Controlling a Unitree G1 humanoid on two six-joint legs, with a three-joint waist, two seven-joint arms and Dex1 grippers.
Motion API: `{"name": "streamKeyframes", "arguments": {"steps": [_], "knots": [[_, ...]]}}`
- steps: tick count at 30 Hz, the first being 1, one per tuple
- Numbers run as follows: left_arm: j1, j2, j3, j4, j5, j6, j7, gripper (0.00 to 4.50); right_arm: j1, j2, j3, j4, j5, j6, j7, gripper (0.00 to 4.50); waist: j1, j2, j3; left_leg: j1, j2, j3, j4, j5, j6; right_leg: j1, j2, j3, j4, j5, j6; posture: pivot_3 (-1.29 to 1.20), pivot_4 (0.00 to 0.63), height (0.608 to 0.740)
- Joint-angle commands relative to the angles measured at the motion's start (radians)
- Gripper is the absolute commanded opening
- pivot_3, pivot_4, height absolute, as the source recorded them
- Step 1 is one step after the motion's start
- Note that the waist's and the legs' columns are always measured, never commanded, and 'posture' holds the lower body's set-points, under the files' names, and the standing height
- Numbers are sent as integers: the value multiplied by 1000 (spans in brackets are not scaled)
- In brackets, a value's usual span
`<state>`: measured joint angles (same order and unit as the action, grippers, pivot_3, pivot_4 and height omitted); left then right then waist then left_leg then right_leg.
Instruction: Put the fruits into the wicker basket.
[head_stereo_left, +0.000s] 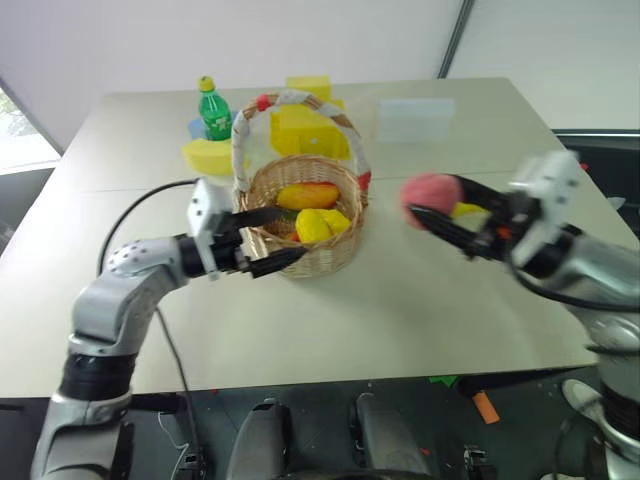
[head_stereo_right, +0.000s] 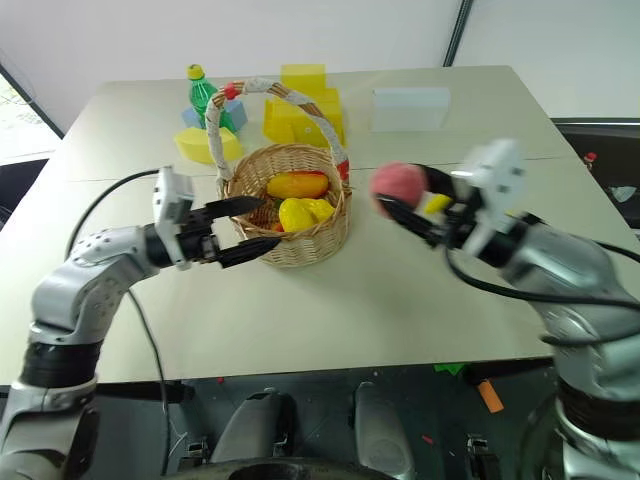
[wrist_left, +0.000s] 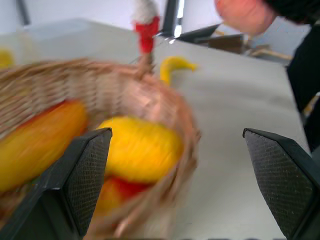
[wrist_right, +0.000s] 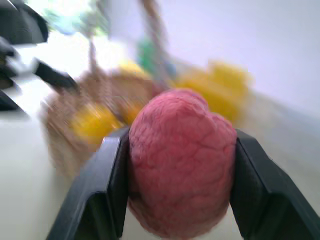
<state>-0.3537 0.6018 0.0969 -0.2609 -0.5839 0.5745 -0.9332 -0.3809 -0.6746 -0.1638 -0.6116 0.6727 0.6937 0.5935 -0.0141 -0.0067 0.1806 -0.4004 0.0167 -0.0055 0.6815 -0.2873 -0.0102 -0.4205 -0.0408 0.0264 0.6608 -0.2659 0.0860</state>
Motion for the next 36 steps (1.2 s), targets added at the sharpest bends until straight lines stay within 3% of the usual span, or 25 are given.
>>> {"name": "streamKeyframes", "arguments": {"steps": [1, 8, 13, 18, 26, 30, 36], "knots": [[26, 30, 70, -50, -21, -15, 21, 4500, -134, 99, 183, 109, -109, -24, -45, 2076, 7, -1, 0, -1, 0, 0, 0, 0, 0, 0, -1, -1, 0, 0, 0, 0, 150, 740], [98, 15, 96, -142, -37, -3, 92, 4500, -250, 252, 332, 305, -262, -83, -87, 2076, 4, -1, 0, -7, -4, 0, 1, 0, 0, -5, -8, -1, -2, 1, 1, 0, 150, 740], [119, 9, 85, -175, -47, 2, 125, 4500, -272, 291, 336, 333, -302, -116, -81, 4403, 0, -1, 0, -7, -2, 0, 1, 0, 0, -5, -7, -1, -1, 1, 1, 0, 150, 740], [109, 10, 74, -165, -52, -1, 130, 4500, -216, 243, 294, 158, -227, -147, 36, 4403, 0, -1, 0, -7, -2, 0, 1, 0, 0, -5, -6, -1, -1, 1, 1, 0, 150, 740], [78, -9, 35, -148, -55, -6, 122, 4500, -5, 30, -26, 3, 1, -22, 113, 4403, 3, -1, 0, -6, -2, 0, 1, 0, 0, -3, -7, -1, -2, 1, 1, 0, 150, 740], [63, -24, 9, -140, -52, -9, 114, 4500, 72, -97, -52, 248, -247, -123, 42, 4403, -2, -2, 0, -6, -3, 2, 1, 0, 0, -3, -5, -1, -2, 1, 1, 0, 150, 740], [25, -39, -25, -116, -37, -25, 106, 4500, -68, -180, 154, 745, -624, -439, -29, 4403, -9, -1, 0, -4, -3, 4, 1, 0, 0, -3, -3, 1, -2, 1, 1, 0, 150, 740]]}}
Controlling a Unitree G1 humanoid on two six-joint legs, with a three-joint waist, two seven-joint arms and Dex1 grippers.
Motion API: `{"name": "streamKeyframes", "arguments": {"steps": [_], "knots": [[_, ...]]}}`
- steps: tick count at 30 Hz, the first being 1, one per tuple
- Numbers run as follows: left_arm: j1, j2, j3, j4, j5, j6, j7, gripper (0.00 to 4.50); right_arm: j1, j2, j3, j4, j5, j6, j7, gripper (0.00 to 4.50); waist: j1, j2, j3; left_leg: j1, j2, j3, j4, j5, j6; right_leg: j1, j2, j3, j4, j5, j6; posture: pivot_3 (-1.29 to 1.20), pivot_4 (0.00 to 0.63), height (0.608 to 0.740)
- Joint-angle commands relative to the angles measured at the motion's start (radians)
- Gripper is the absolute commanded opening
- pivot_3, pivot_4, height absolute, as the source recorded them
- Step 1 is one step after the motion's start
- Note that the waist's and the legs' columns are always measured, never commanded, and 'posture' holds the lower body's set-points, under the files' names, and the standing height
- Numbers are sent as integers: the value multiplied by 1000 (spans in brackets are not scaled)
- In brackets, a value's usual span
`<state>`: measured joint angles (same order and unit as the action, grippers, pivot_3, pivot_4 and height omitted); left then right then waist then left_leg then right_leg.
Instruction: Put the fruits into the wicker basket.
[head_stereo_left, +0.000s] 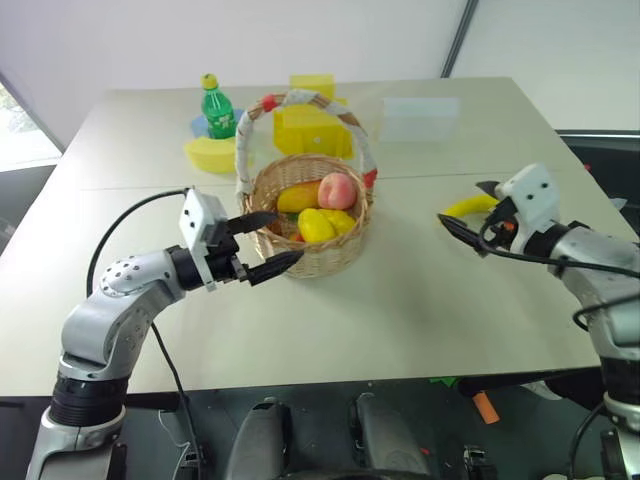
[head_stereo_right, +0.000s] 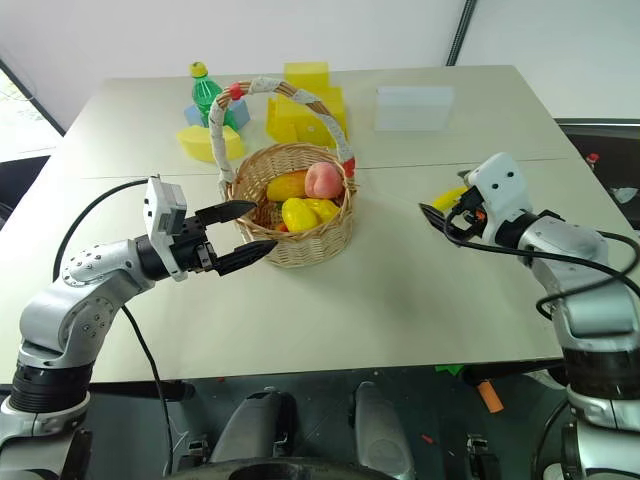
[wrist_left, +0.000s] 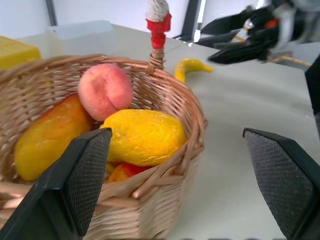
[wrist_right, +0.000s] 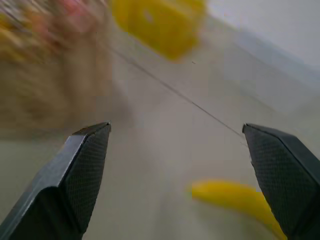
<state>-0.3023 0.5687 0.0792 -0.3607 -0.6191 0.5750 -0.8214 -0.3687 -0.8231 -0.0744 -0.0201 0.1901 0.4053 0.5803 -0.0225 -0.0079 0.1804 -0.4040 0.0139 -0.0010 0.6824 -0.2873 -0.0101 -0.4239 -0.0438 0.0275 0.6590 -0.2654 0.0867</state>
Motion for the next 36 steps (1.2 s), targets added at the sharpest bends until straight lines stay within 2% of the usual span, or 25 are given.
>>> {"name": "streamKeyframes", "arguments": {"steps": [1, 5, 10, 18, 21, 25, 27, 36], "knots": [[-30, -8, -15, -19, -1, -27, -9, 4500, -115, -44, 103, 243, -196, -207, -14, 4403, 1, 0, 0, 0, 0, 0, 0, 0, 0, -1, 0, 0, 0, 0, 0, 0, 150, 740], [-47, -6, -47, -42, 16, -39, -12, 4500, -268, -43, 199, 573, -322, -395, -1, 4403, 3, 1, 0, 0, 0, 1, 0, 0, 0, -1, 0, 1, 0, 0, 0, 0, 150, 740], [-72, -16, -73, -83, 13, -28, 10, 4500, -418, -21, 289, 869, -442, -587, 3, 4403, 4, 1, 1, -1, 0, 0, 0, 0, 0, -1, -1, 1, 0, 0, 0, 0, 150, 740], [-48, -4, -79, -106, 19, -28, 21, 4500, -554, 21, 365, 1129, -562, -747, -42, 4403, -1, 1, 0, 0, 1, 0, 0, 1, -2, 0, -1, 1, 0, 0, 0, 0, 150, 740], [-48, -3, -80, -106, 19, -28, 23, 4500, -569, 27, 364, 1161, -576, -774, -47, 3542, 1, 1, 0, 0, 1, 0, 0, 1, -2, 1, -1, 1, 0, 0, 0, 0, 150, 740], [-49, -3, -80, -105, 16, -27, 23, 4500, -570, 29, 358, 1172, -586, -801, -69, 1466, 2, 1, 0, 0, 0, 0, 0, 1, -2, 1, -2, 1, 0, 0, 0, 0, 150, 740], [-49, -2, -81, -103, 17, -28, 21, 4500, -562, 18, 365, 1160, -605, -818, -89, 691, 2, 1, 0, 0, 0, -1, 0, 1, -2, 1, -1, 1, 0, 0, 0, 0, 150, 740], [-47, -3, -87, -77, 24, -40, 7, 4500, -420, -67, 281, 884, -566, -832, -110, 691, 4, 1, 0, 0, 0, -1, 0, 1, -2, 0, -2, 1, 0, 0, 0, 0, 150, 740]]}}
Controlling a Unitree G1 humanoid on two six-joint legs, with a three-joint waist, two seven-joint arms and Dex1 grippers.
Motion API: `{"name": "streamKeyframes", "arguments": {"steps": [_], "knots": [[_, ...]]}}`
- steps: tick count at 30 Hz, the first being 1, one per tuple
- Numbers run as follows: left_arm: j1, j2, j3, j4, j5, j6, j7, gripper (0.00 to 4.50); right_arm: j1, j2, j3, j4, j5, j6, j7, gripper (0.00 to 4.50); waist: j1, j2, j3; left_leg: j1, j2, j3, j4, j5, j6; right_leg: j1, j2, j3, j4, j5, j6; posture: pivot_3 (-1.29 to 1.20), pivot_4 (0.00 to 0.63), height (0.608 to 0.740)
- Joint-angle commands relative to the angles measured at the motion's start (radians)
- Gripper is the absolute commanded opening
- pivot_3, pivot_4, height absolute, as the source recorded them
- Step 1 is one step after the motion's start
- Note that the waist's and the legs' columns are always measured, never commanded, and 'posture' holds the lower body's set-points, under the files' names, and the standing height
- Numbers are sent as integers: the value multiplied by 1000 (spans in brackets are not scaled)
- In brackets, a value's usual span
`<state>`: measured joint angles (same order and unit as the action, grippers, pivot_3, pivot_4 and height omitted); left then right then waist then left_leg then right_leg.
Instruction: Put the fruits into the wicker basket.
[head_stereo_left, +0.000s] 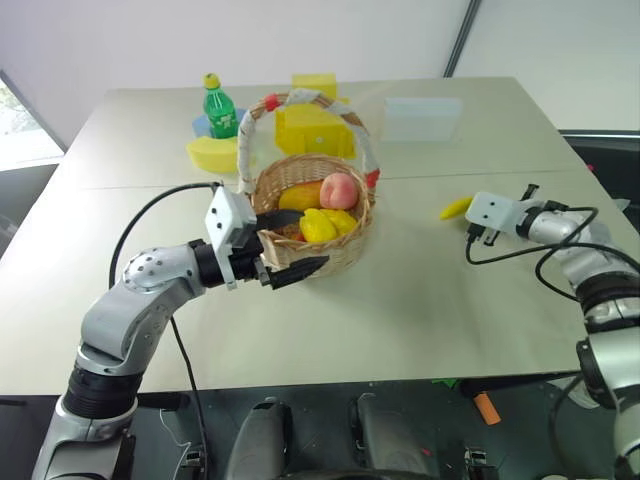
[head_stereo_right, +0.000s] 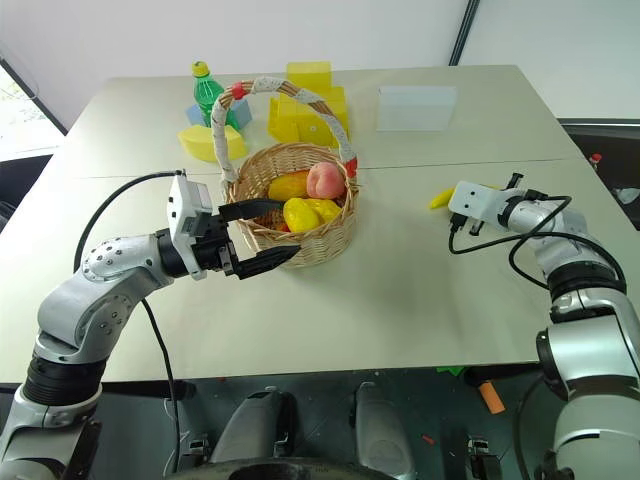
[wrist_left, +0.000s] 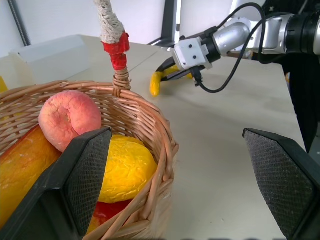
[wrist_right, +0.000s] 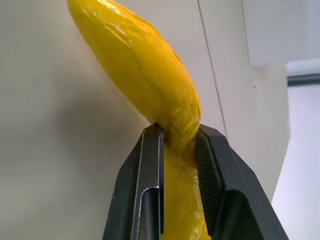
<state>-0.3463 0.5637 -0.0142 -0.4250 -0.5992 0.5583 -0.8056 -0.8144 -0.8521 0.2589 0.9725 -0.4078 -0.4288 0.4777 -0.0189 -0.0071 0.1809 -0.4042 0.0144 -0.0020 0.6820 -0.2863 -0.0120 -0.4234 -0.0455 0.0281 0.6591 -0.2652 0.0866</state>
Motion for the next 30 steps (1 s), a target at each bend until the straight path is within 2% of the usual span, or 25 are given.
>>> {"name": "streamKeyframes", "arguments": {"steps": [1, 6, 9, 12, 15, 16, 18, 22, 26, 30], "knots": [[-5, 3, 7, -8, 6, -26, -10, 4500, 57, -52, -71, -166, 47, 8, 4, 691, 1, 0, 0, 0, 0, 0, 0, 0, 0, 0, 0, 0, 0, 0, 0, 0, 150, 740], [15, 42, 69, 28, 2, -41, -28, 4500, 316, -159, -219, -681, 303, 128, 248, 691, 5, 1, 1, 0, 1, -1, 0, 0, 0, 0, 0, 0, 0, 0, 0, 0, 150, 740], [41, 82, 125, 62, -7, -57, -55, 4500, 437, -171, -296, -1018, 527, 302, 359, 691, -2, 2, 1, 0, 2, -1, -1, -1, 1, 0, 1, 0, 0, 0, 0, 0, 150, 740], [63, 123, 171, 115, -2, -81, -91, 4500, 442, -129, -296, -1311, 734, 509, 393, 691, -6, 2, 1, 2, 3, -1, -1, -1, 1, 0, 1, 0, 2, 0, 0, 0, 150, 740], [62, 141, 187, 155, 9, -104, -110, 4500, 355, -52, -234, -1445, 805, 638, 373, 691, 1, 1, 1, 3, 3, -2, -1, -1, 1, 1, 2, -1, 3, 0, 0, 0, 150, 740], [58, 145, 190, 167, 12, -111, -113, 4500, 316, -19, -209, -1474, 822, 679, 363, 691, 2, 1, 1, 3, 3, -2, -1, -1, 1, 1, 1, -1, 3, 0, 0, 0, 150, 740], [53, 144, 190, 175, 11, -115, -111, 4500, 176, 129, -111, -1464, 824, 770, 307, 691, 2, 0, 1, 3, 2, -2, 0, -1, 1, 1, 1, -1, 2, 0, 0, 0, 150, 740], [63, 132, 187, 148, 7, -109, -97, 4500, 39, 307, 19, -1374, 694, 804, 246, 691, 4, 0, 1, 1, 2, -2, -1, -1, 1, -1, 1, -2, 3, 0, 0, 0, 150, 740], [89, 122, 197, 110, -6, -97, -73, 4500, -35, 407, 90, -1247, 580, 752, 216, 691, 7, 0, 1, -3, 0, -3, 0, 0, 1, -4, -2, -3, 2, 0, 0, 0, 150, 740], [117, 115, 209, 70, -15, -88, -42, 4500, -90, 399, 164, -1086, 394, 607, 224, 691, 5, 0, 1, -3, 0, -2, 0, 0, 1, -4, -3, -3, 2, 0, 0, 0, 150, 740]]}}
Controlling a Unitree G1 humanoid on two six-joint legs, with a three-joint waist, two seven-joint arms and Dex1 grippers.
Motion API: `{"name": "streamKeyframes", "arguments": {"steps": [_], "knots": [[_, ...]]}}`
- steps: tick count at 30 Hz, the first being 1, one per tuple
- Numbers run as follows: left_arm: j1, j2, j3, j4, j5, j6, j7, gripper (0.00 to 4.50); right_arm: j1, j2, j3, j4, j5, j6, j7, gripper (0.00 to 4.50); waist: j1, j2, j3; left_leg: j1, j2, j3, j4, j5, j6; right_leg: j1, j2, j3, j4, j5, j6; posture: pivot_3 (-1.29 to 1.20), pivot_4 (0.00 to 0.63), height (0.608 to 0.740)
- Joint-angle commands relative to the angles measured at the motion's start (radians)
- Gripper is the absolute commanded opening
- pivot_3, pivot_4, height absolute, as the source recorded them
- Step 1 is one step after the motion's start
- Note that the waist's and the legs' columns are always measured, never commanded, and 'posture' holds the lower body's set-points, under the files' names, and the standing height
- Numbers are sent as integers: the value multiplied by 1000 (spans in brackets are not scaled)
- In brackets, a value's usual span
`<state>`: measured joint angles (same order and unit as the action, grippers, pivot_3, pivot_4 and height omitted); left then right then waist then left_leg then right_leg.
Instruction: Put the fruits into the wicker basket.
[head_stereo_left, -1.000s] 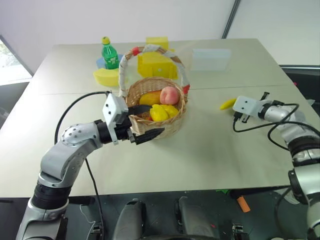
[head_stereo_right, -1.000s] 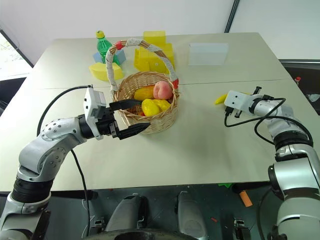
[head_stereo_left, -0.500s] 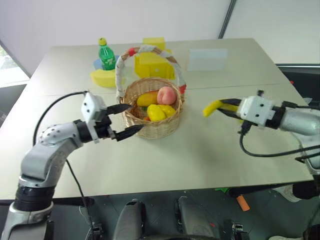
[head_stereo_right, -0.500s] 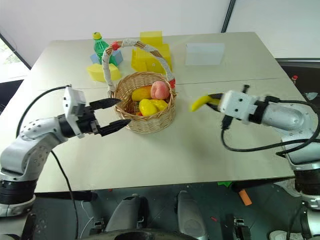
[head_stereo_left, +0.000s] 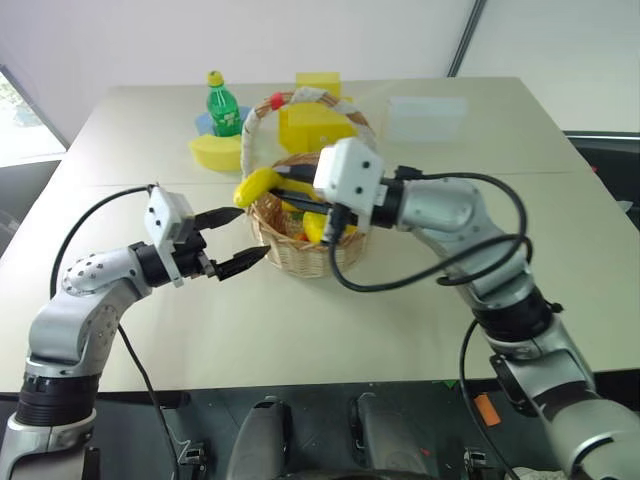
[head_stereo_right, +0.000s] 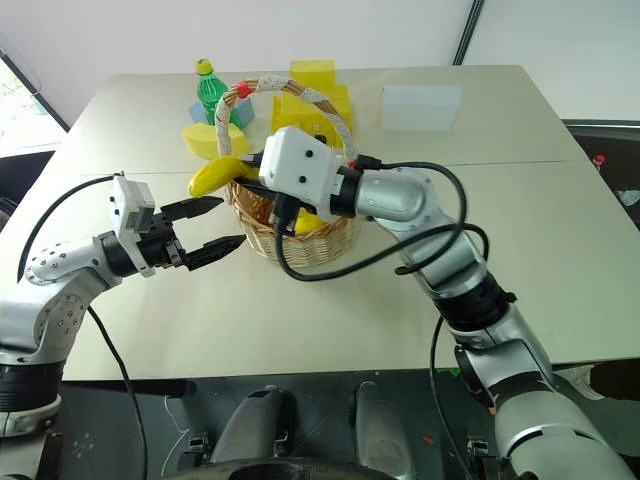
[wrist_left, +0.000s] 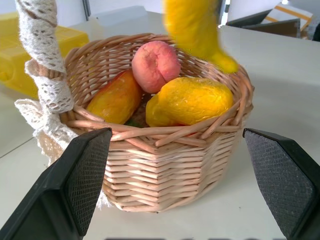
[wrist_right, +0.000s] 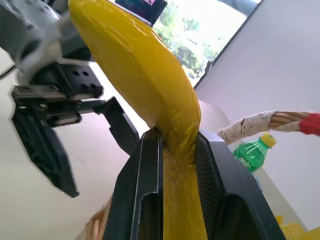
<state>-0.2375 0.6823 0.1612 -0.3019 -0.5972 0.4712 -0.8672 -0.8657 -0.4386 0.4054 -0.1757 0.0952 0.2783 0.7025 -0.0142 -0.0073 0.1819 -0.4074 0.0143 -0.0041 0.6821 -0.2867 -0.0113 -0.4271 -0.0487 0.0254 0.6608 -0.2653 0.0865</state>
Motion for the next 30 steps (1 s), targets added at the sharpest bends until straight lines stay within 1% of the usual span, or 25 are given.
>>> {"name": "streamKeyframes", "arguments": {"steps": [1, 2, 3, 4, 9, 11, 16, 19, 21, 24, 26, 30], "knots": [[15, -5, 36, -63, -21, 2, 27, 4500, -44, -24, 25, 92, -136, -128, 7, 691, 1, 0, 0, 0, 0, 0, 0, 0, 0, 0, 0, 0, 0, 0, 0, 0, 150, 740], [20, -6, 38, -72, -24, 5, 33, 4500, -47, -31, 28, 115, -159, -150, 13, 691, 0, 0, 0, 0, 0, 0, 0, 0, 0, 0, 0, 0, 0, 0, 0, 0, 150, 740], [26, -9, 39, -82, -27, 8, 40, 4500, -48, -39, 30, 137, -182, -173, 20, 1440, -1, 0, 0, 0, 0, 0, 0, 0, 0, 0, 0, 0, 0, 0, 0, 0, 150, 740], [32, -11, 40, -91, -30, 11, 46, 4500, -47, -41, 28, 150, -194, -186, 27, 1796, -2, 0, 0, 0, 0, 0, 0, 0, 0, 0, 0, 0, 0, 0, 0, 0, 150, 740], [38, -26, 32, -125, -50, 28, 73, 4500, -33, -23, -12, 130, -189, -194, 44, 4341, -7, 0, 0, 0, 1, 0, 0, 0, 0, 0, 2, 0, 0, 0, 0, 0, 150, 740], [33, -33, 29, -135, -59, 37, 83, 4500, -16, -18, -46, 80, -148, -168, 59, 4341, -4, 0, 0, 0, 1, 0, 0, 0, 0, 0, 2, 0, 0, 0, 0, 0, 150, 740], [30, -32, 30, -139, -69, 48, 85, 4500, 70, -28, -156, -116, 20, 6, 111, 4341, -1, 0, 0, 0, 1, -1, 0, 0, 0, 0, 1, 0, 0, 0, 0, 0, 150, 740], [25, -34, 27, -144, -80, 54, 86, 4500, 165, -36, -292, -285, 228, 202, 108, 4341, 2, 0, 0, 0, 1, -1, 0, 0, 0, 0, 1, 0, 0, 0, 0, 0, 150, 740], [21, -36, 21, -150, -91, 62, 85, 4500, 239, -54, -380, -351, 314, 309, 78, 4341, 3, 0, 0, 0, 1, -2, 0, 0, 0, 1, 0, -1, 0, 0, 0, 0, 150, 740], [17, -38, 13, -156, -98, 70, 80, 4500, 307, -64, -452, -375, 356, 405, 7, 4341, 1, 0, 0, 0, 1, -2, 0, 0, 0, 1, 0, -1, 0, 0, 0, 0, 150, 740], [7, -51, 8, -159, -117, 80, 82, 4500, 343, -37, -491, -338, 367, 440, -57, 4341, -5, 0, 0, 1, 2, -1, 0, 0, 0, 1, 1, 0, 0, 0, 0, 0, 150, 740], [-17, -83, 8, -165, -153, 97, 100, 4500, 350, 22, -504, -212, 325, 412, -155, 4341, -6, 0, 0, 2, 1, -1, -1, 0, 0, 1, 4, 0, 0, 0, 0, 0, 150, 740]]}}
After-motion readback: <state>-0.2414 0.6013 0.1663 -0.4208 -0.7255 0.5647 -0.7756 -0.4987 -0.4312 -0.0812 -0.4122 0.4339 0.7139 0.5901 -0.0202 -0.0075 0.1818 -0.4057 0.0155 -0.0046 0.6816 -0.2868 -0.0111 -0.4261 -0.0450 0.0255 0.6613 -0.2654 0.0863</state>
